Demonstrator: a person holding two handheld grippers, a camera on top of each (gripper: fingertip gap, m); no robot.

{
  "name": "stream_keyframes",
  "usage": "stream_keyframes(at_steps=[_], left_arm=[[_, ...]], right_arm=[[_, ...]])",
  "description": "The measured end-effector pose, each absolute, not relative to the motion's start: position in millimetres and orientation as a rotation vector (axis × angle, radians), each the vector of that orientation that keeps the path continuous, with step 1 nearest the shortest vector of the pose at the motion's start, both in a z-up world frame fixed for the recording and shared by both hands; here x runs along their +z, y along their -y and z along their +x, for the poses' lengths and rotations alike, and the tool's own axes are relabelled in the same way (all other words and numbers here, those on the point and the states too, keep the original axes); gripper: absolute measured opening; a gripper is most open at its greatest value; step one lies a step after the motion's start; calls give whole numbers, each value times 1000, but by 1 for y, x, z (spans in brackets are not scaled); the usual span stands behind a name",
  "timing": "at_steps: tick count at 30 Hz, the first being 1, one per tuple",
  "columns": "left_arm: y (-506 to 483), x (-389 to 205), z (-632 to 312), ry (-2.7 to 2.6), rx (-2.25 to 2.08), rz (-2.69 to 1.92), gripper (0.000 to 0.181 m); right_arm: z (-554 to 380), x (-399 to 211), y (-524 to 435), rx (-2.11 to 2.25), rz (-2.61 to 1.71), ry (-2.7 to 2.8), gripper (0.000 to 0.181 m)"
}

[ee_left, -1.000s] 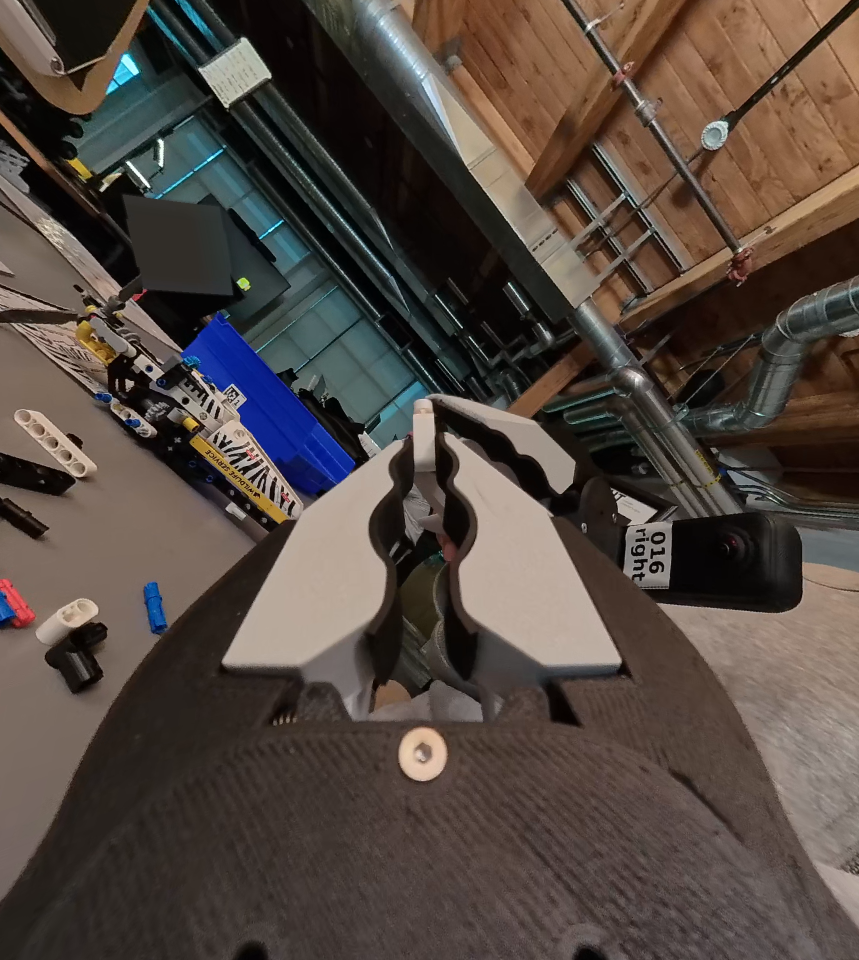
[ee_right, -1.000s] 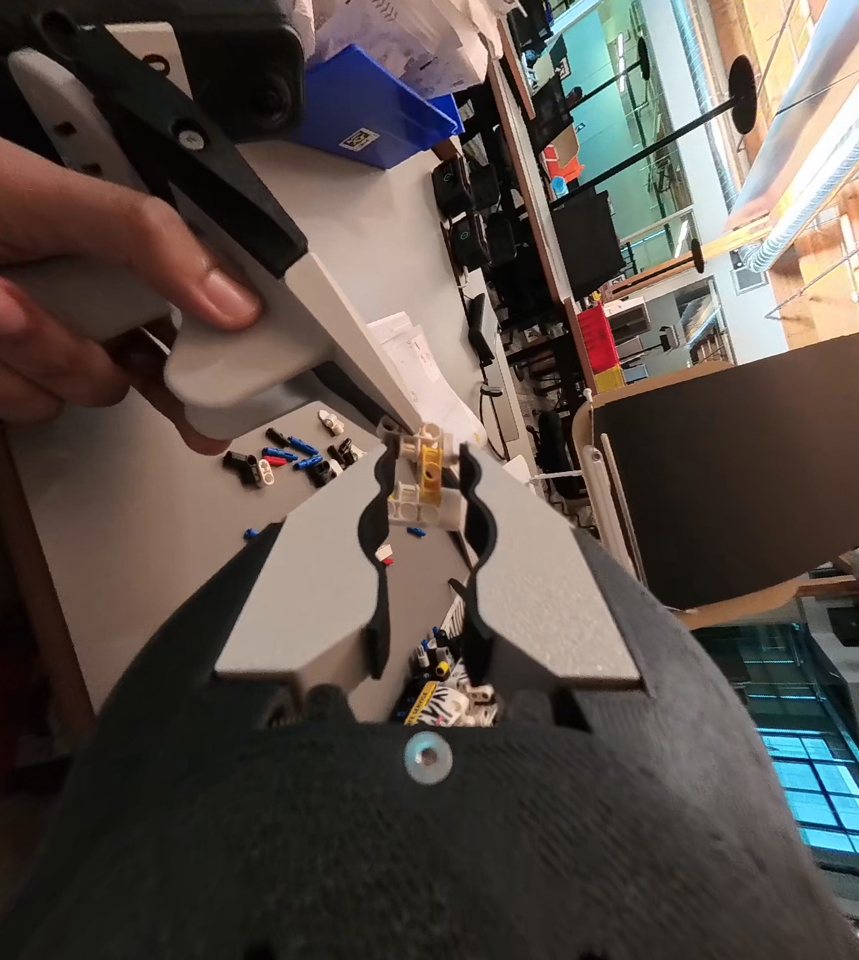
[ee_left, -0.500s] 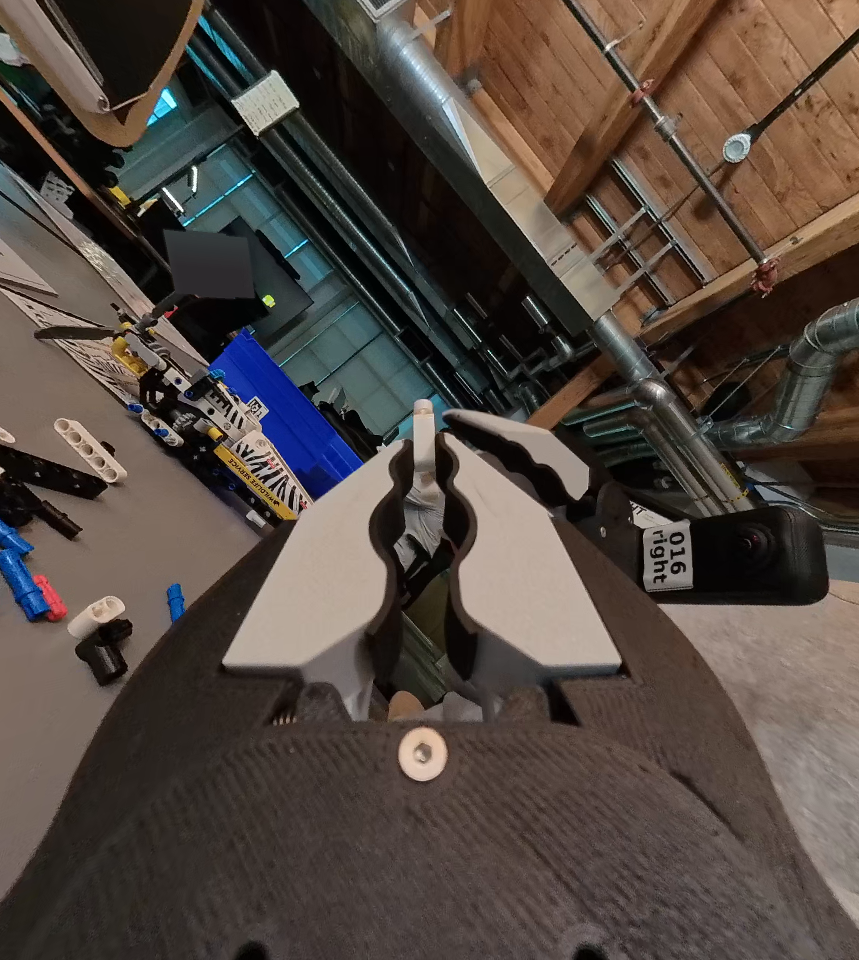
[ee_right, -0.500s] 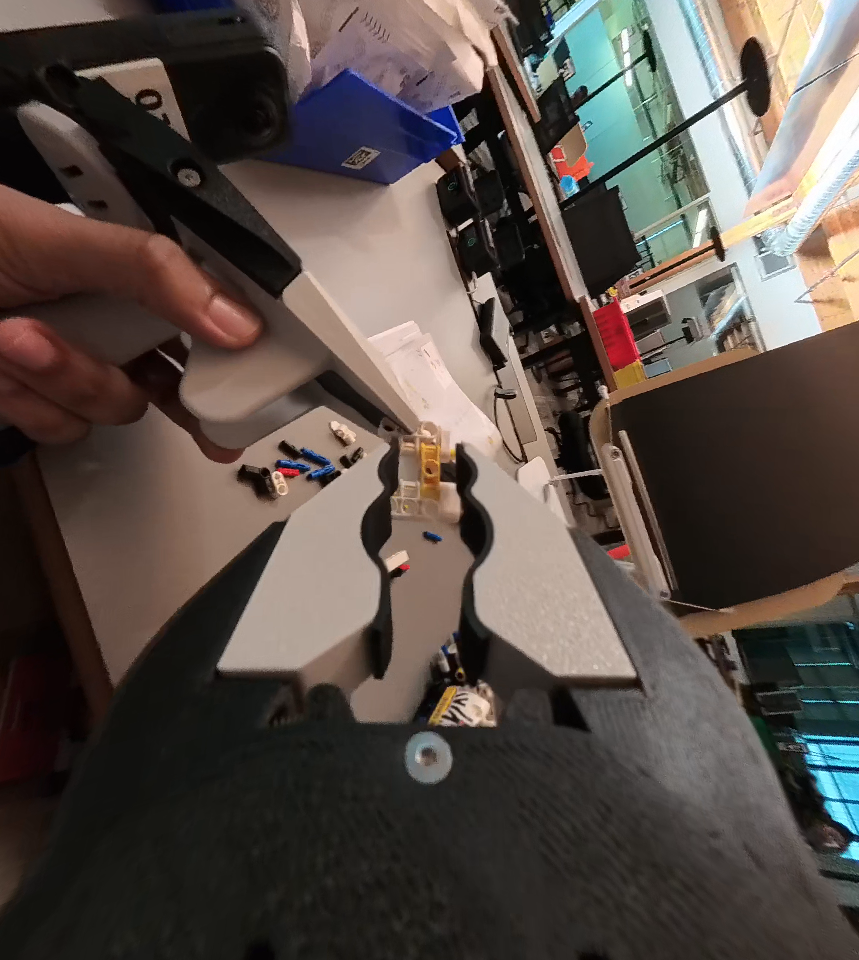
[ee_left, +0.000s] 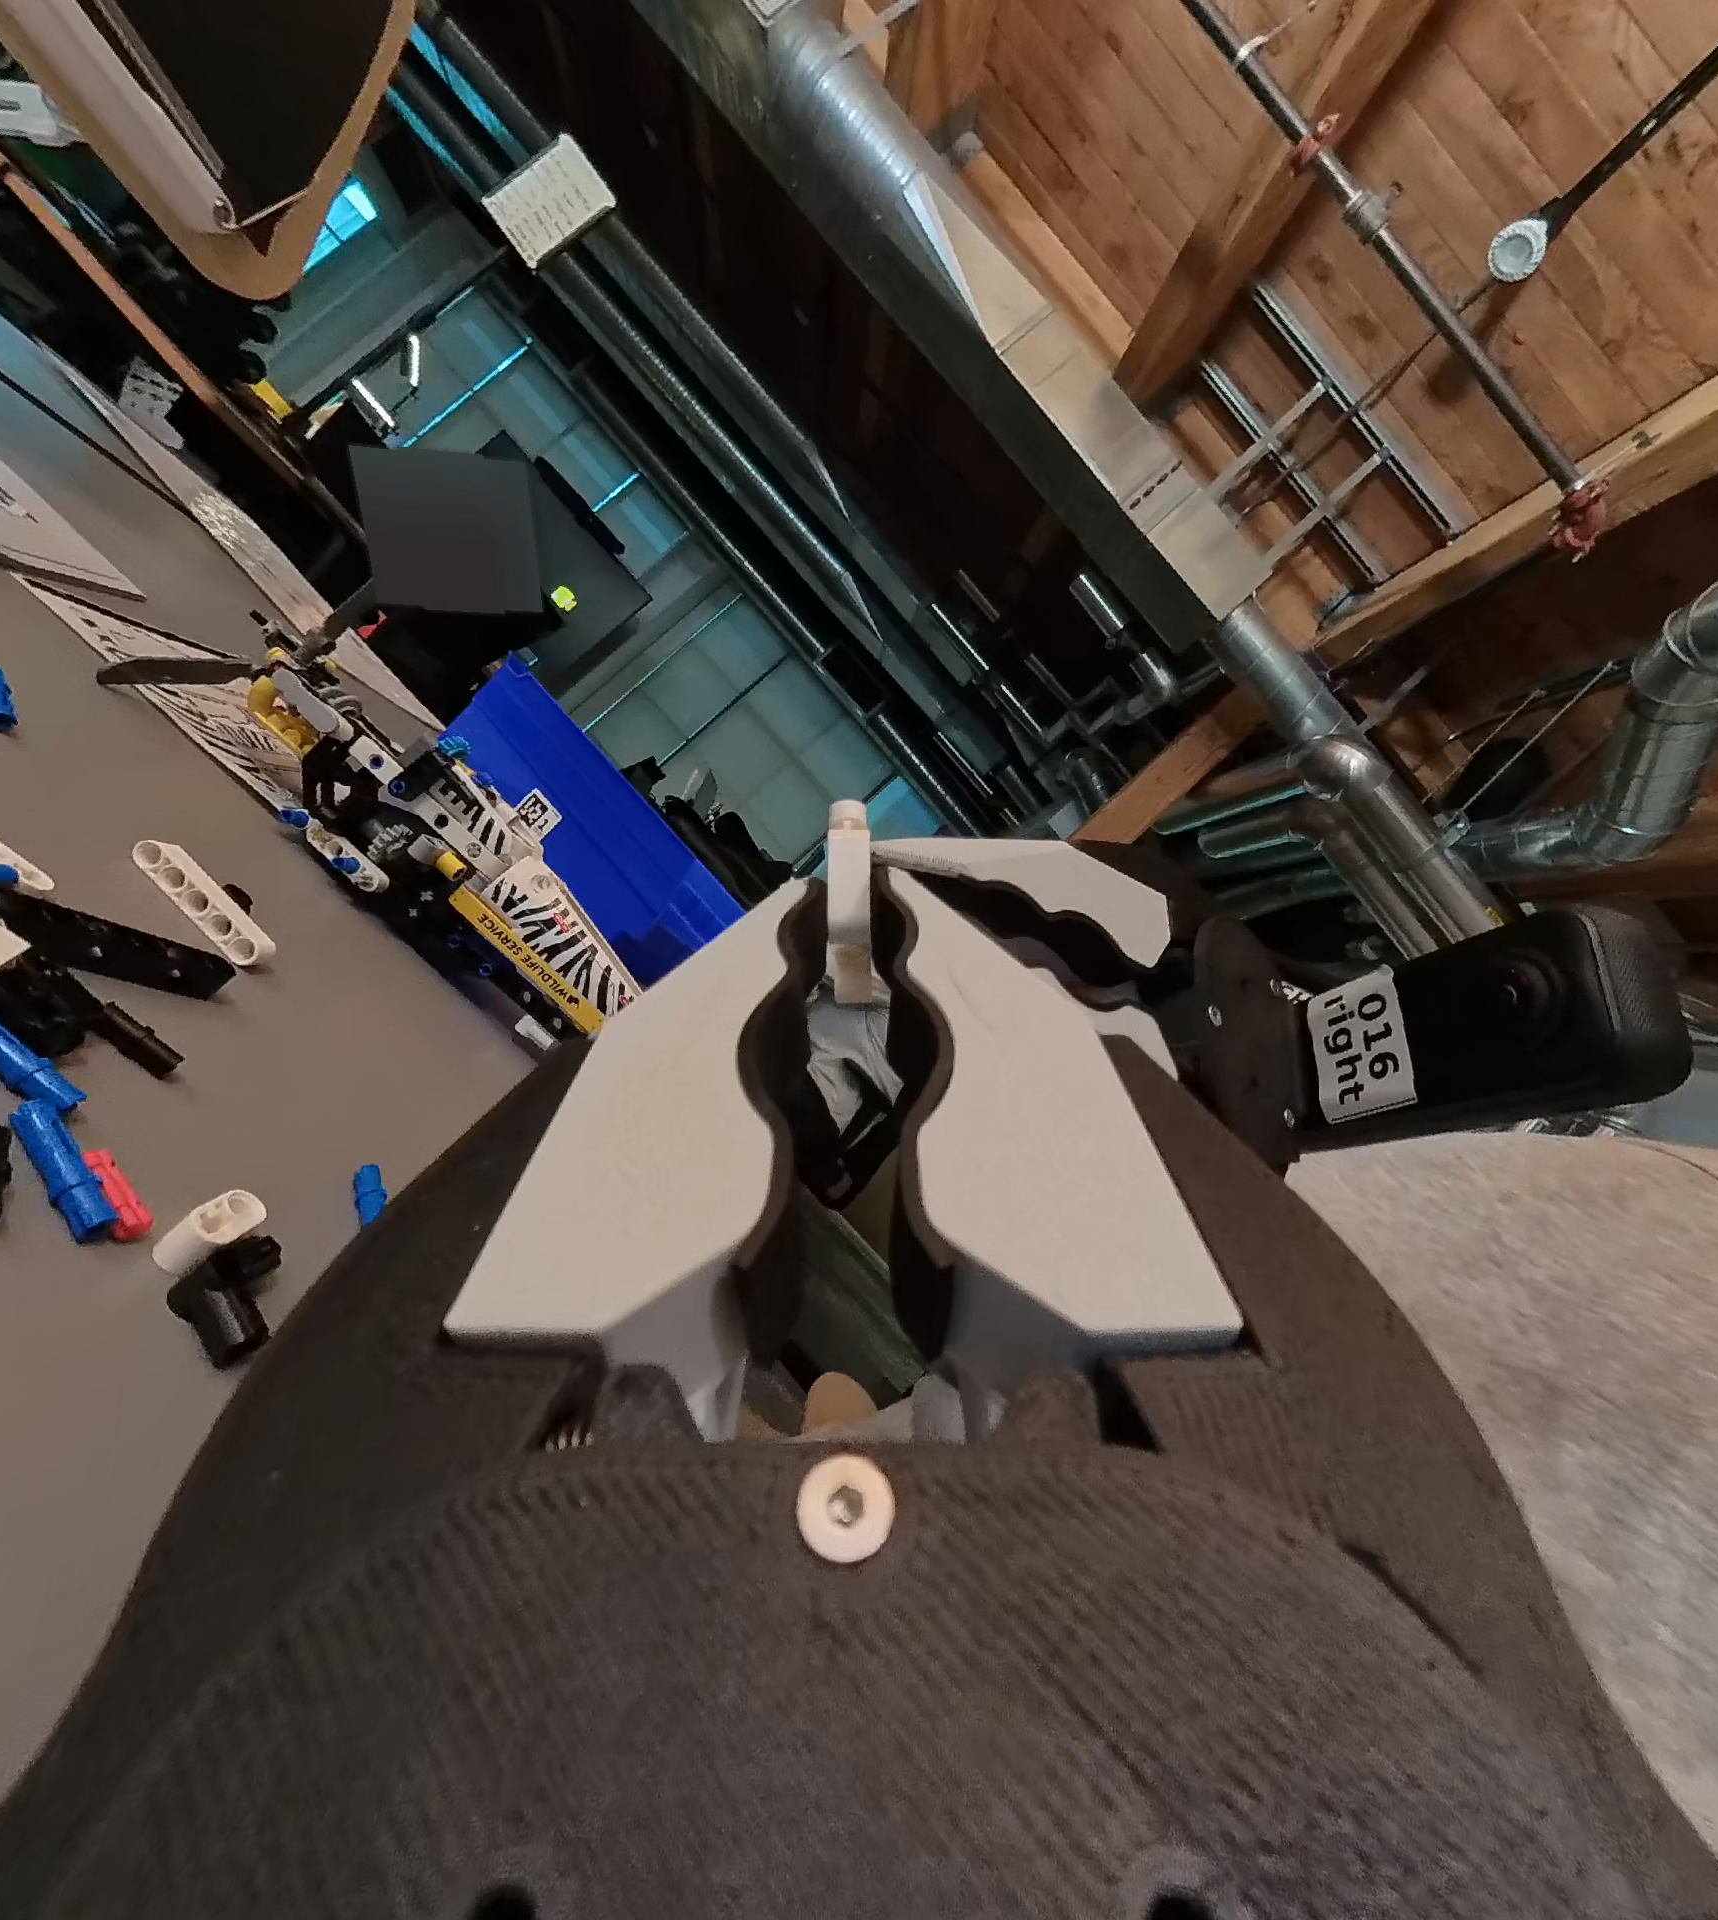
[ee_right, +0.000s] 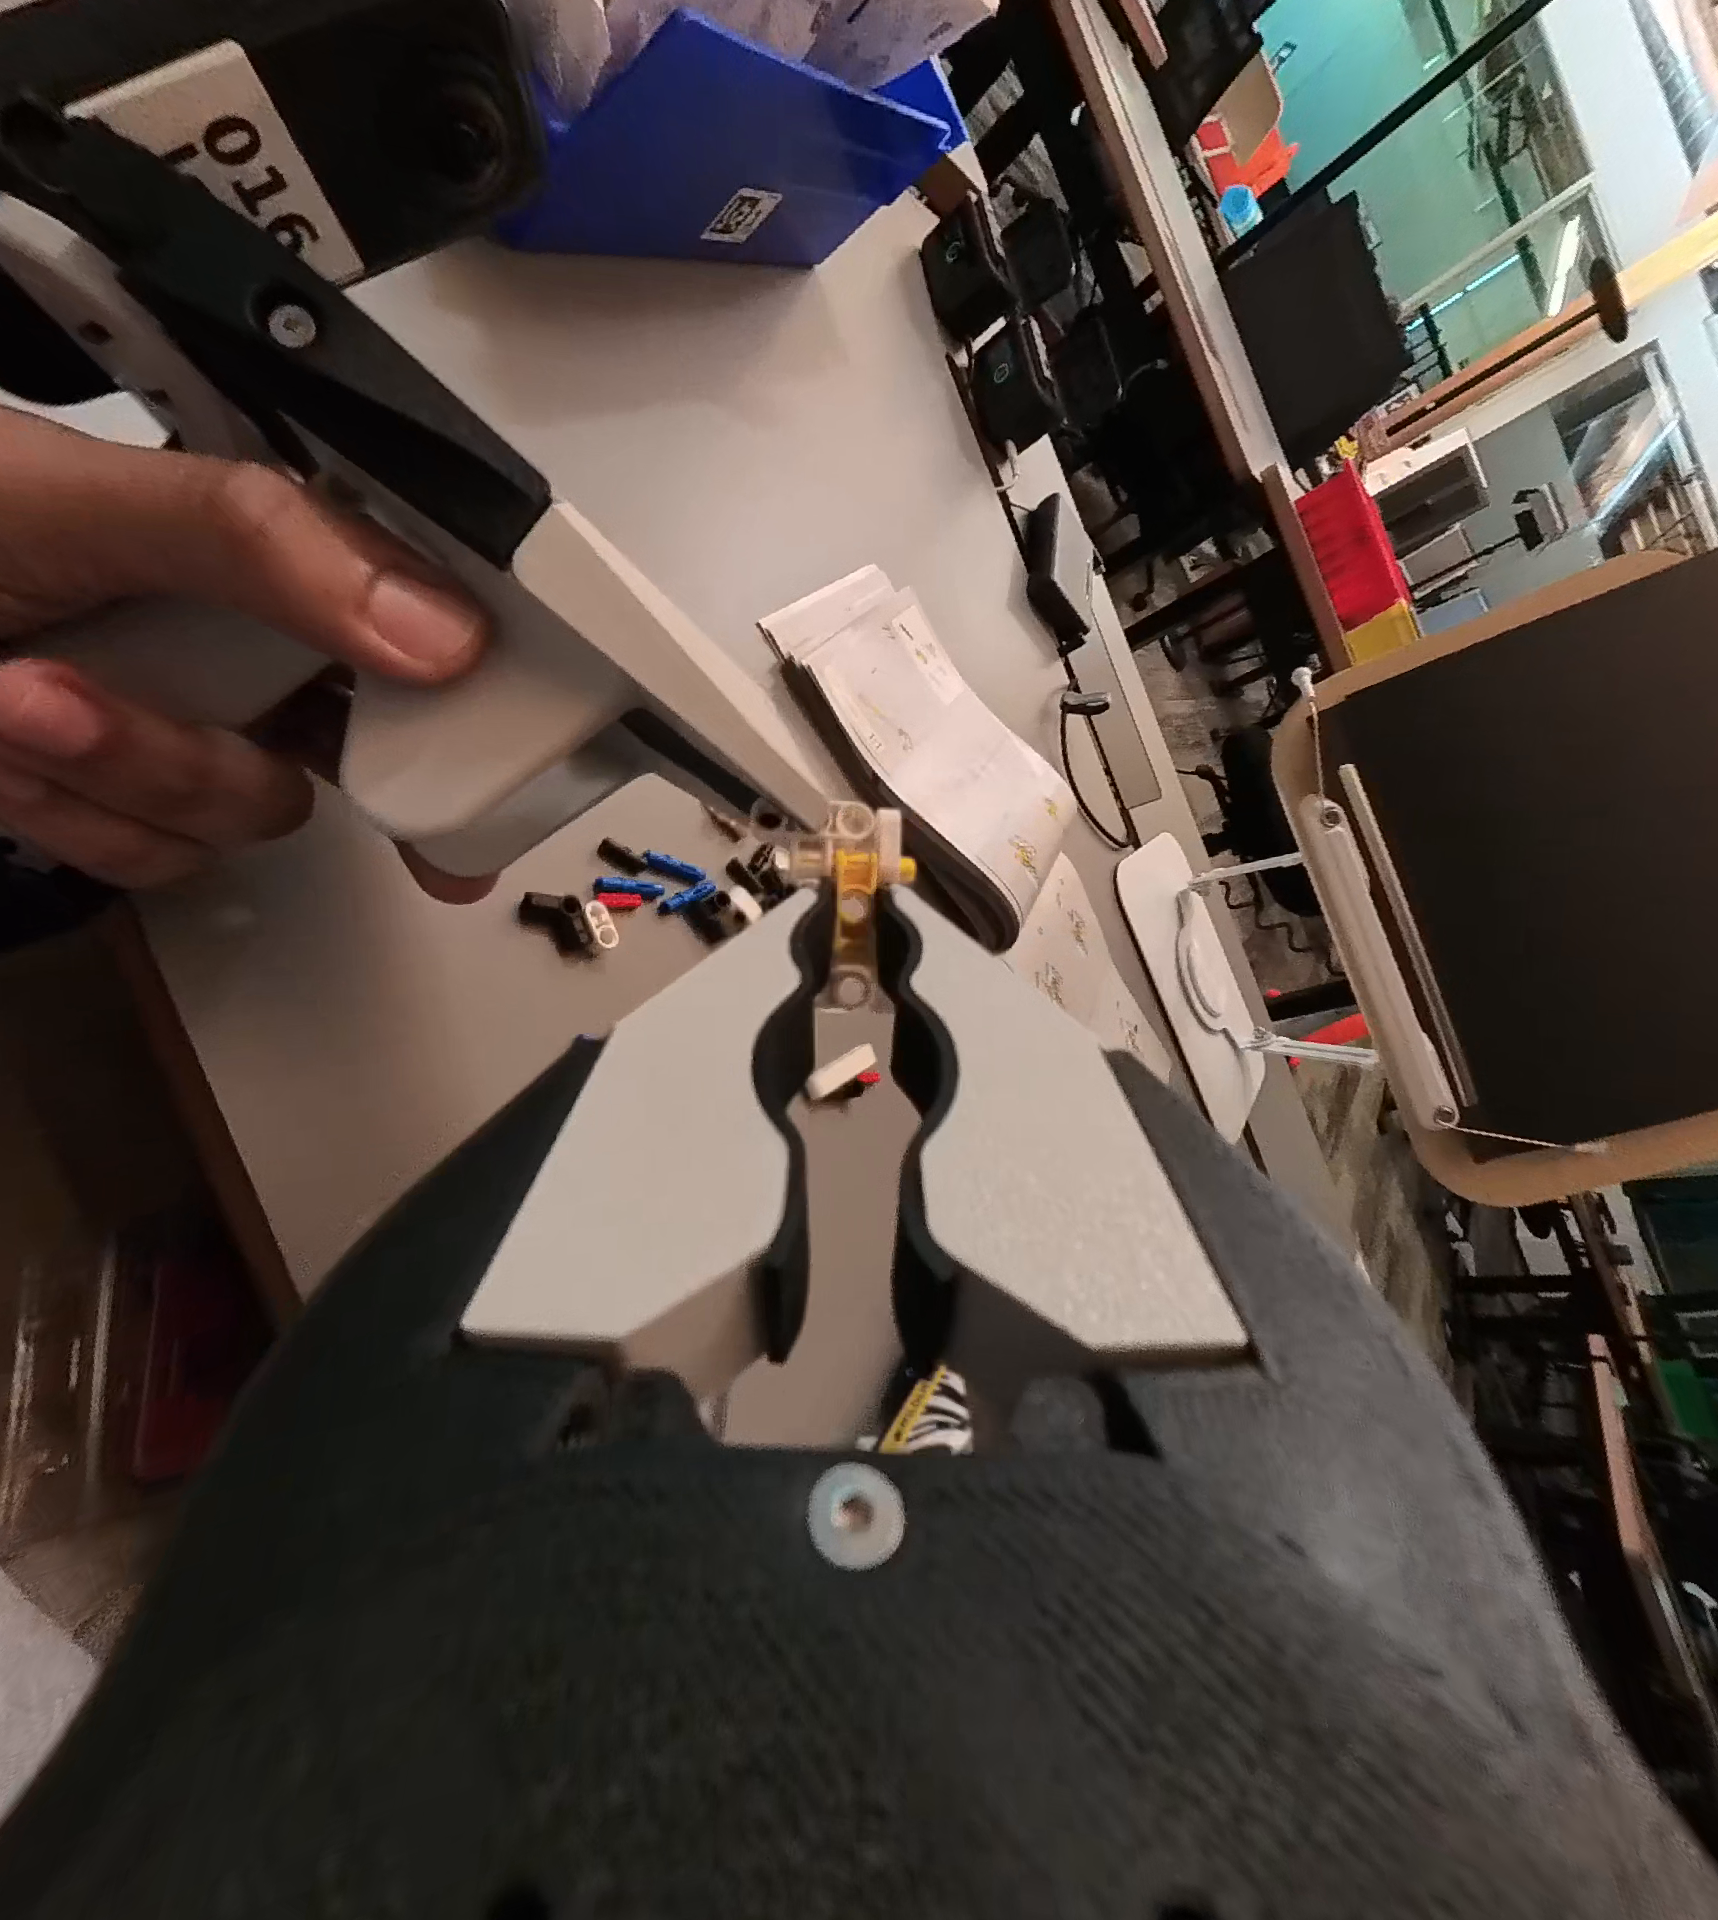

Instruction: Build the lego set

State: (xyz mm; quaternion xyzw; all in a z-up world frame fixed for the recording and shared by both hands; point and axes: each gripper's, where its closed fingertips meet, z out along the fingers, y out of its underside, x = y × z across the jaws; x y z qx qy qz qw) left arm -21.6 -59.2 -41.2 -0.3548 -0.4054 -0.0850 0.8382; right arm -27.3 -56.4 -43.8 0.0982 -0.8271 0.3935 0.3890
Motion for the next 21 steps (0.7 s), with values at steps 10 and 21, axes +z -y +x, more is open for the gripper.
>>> stream_keyframes(at_steps=[10, 21], left_arm=[[60, -42, -22, 863, -180, -748, 7], [59, -42, -22, 862, -204, -736, 7]], right_arm=[[-23, -49, 58, 1015, 264, 2148, 19], [-25, -46, 59, 1050, 223, 2153, 14]])
